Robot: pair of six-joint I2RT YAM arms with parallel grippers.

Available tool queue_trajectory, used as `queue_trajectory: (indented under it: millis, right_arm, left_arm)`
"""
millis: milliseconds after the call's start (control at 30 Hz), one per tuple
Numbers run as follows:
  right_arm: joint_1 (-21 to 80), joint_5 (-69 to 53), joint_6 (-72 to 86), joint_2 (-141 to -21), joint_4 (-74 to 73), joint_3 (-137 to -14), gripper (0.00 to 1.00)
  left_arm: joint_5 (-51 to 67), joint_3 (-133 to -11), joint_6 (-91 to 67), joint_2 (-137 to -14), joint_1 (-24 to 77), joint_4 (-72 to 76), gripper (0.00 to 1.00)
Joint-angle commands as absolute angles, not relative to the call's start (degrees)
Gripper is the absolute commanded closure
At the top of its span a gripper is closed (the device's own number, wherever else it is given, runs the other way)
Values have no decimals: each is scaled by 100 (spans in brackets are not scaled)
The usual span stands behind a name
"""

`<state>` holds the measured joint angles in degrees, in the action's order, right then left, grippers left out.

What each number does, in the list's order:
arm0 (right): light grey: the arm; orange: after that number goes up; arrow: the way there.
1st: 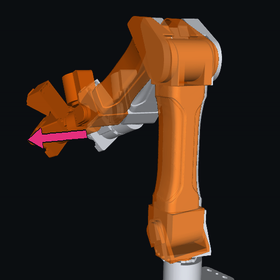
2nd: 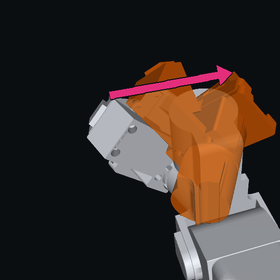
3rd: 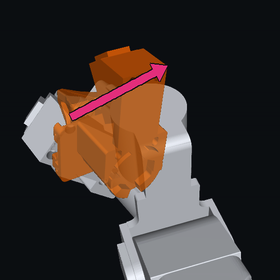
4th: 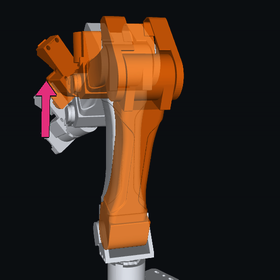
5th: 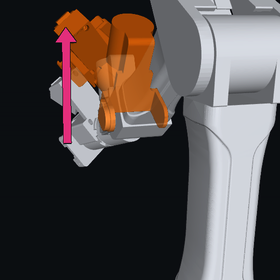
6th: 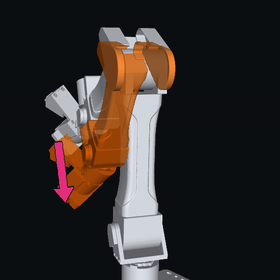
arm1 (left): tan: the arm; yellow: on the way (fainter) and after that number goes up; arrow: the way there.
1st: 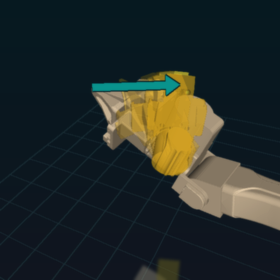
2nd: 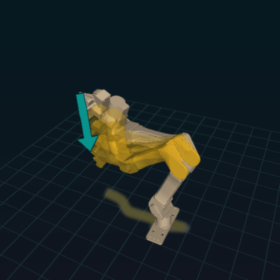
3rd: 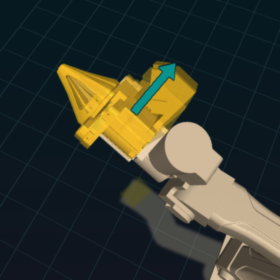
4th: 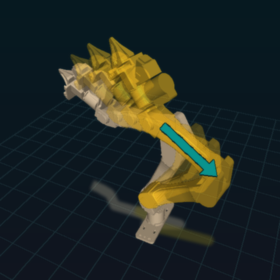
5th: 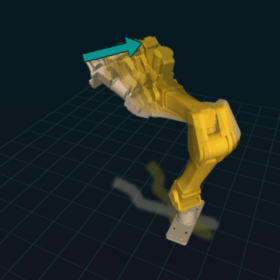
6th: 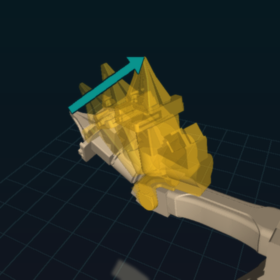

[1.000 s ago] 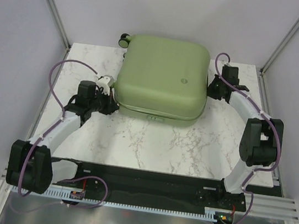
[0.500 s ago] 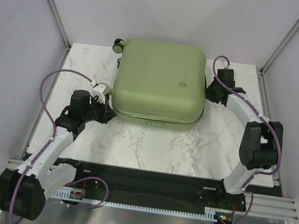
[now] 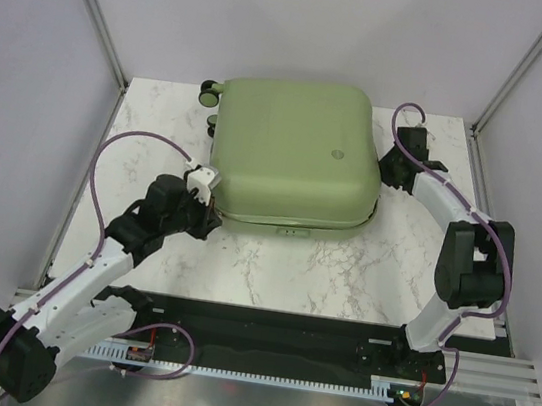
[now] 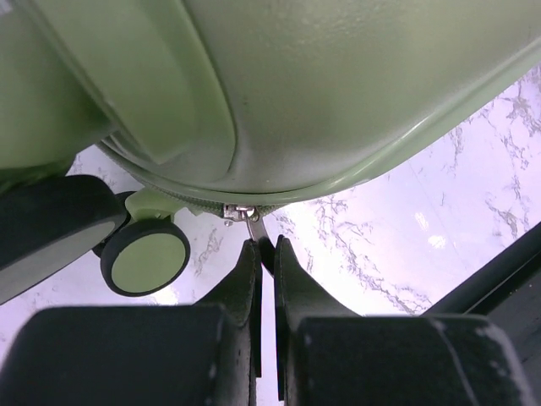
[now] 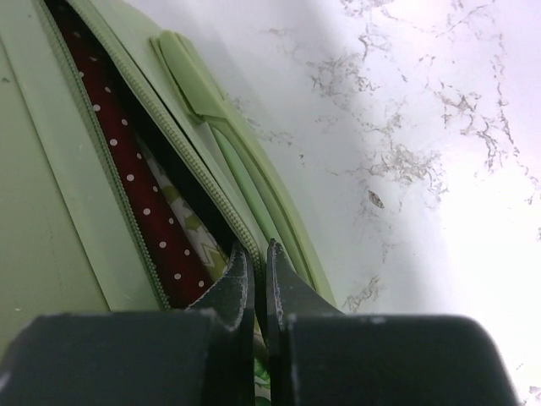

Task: Pack the luggage
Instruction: Zip the luggage at the center of the board.

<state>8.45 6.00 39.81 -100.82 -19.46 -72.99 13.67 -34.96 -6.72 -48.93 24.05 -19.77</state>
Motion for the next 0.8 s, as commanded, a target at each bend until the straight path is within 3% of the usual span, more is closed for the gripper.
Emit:
queue_trajectory:
  millis: [0, 500, 767]
  right_arm:
    - [993, 2601, 4359, -10327, -3208, -6803, 100]
    - [1257, 2786, 4526, -10230, -3226, -6504, 100]
    - [1301, 2628, 4456, -10143, -3182, -6338, 100]
  left_arm:
    - [3270, -4113, -1116, -4754, 3356, -1169, 98]
    - [2576, -4464, -1573, -5958, 4561, 139, 98]
    - [1207, -4483, -1108, -5775, 4553, -799, 96]
